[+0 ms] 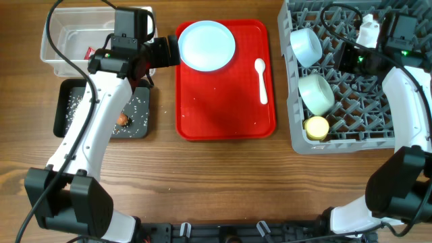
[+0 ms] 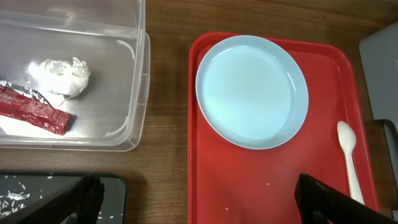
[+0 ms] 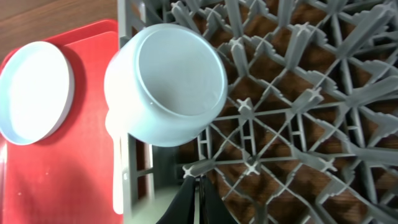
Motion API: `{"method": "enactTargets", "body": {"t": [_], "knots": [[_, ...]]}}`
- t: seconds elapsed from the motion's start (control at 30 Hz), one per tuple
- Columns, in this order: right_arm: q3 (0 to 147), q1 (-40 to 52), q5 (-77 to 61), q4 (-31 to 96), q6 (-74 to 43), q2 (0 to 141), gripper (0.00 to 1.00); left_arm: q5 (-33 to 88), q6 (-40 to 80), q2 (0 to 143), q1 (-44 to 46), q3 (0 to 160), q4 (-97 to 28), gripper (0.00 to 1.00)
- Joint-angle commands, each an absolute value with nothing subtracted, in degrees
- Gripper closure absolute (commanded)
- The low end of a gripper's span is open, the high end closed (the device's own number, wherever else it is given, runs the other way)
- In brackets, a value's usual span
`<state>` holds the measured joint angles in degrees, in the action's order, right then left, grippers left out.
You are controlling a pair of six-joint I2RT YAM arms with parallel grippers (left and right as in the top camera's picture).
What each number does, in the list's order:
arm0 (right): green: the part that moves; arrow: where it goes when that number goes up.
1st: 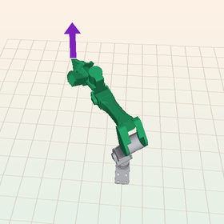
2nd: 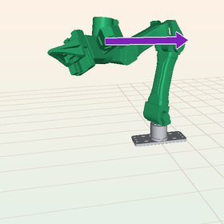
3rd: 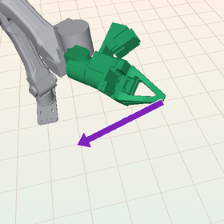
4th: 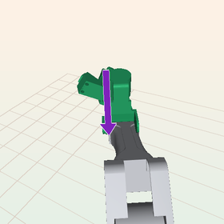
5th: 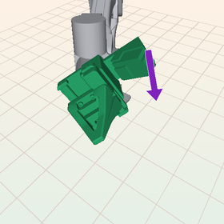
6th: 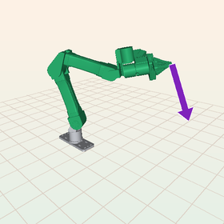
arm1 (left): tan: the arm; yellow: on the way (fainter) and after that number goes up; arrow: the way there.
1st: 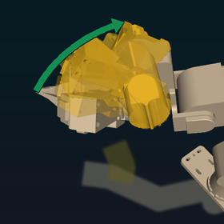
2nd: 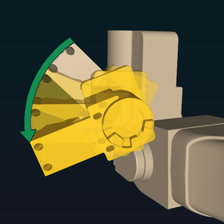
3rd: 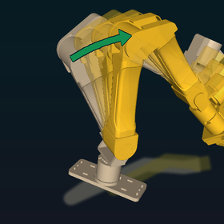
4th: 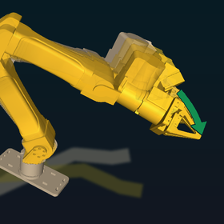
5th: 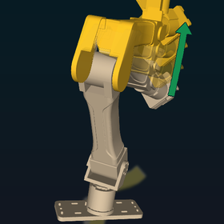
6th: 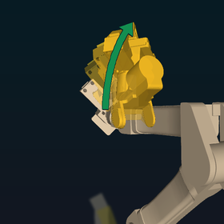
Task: Sort waste into correct bins and load items into the dishwasher rack
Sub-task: 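Release the green bowl and move the right gripper back toward the tray, then grasp the light-blue plate rim on the red tray with the right gripper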
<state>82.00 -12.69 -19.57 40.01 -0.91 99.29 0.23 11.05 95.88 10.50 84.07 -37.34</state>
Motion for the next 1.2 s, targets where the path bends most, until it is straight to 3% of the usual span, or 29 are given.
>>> {"method": "enactTargets", "body": {"t": [0.0, 0.33, 0.37, 0.47, 0.5, 0.57, 0.6, 0.83, 1.03, 1.17], "knots": [[82.5, -12.8, -23.0, 40.1, -1.6, 94.8, 0.95, -0.5, 10.7, 95.4, 10.5, 84.9, -37.3, 0.0], [82.6, -8.9, -26.7, 40.2, -3.2, 80.8, 0.93, -0.5, 10.7, 95.4, 10.5, 84.9, -37.3, 0.0], [82.6, -6.7, -26.7, 40.4, -3.2, 80.4, 0.86, -0.5, 10.7, 95.4, 10.5, 84.9, -37.3, 0.0], [82.4, 0.1, -26.3, 40.8, -3.2, 81.2, 0.45, -0.5, 10.7, 95.4, 10.5, 84.9, -37.3, 0.0], [82.4, 1.8, -25.5, 40.7, -3.2, 81.6, 0.38, -0.5, 10.7, 95.4, 10.5, 84.9, -37.3, 0.0], [82.4, 6.6, -21.1, 40.2, -3.5, 83.8, 0.05, -0.5, 10.7, 95.4, 10.5, 84.9, -37.3, 0.0], [82.4, 8.5, -18.1, 39.5, -5.2, 85.2, 0.0, -0.5, 10.7, 95.4, 10.5, 84.9, -37.3, 0.0], [82.4, 12.1, -16.9, 30.2, -21.3, 94.8, 0.0, -0.5, 10.7, 95.4, 10.5, 84.9, -37.3, 0.0], [82.4, 15.9, -15.7, 14.3, -34.7, 106.2, 0.01, -0.5, 10.7, 95.4, 10.5, 84.9, -37.3, 0.0], [83.6, 21.1, -6.2, 7.5, -41.4, 114.3, 0.09, -0.5, 10.7, 95.4, 10.5, 84.9, -37.3, 0.0]]}}
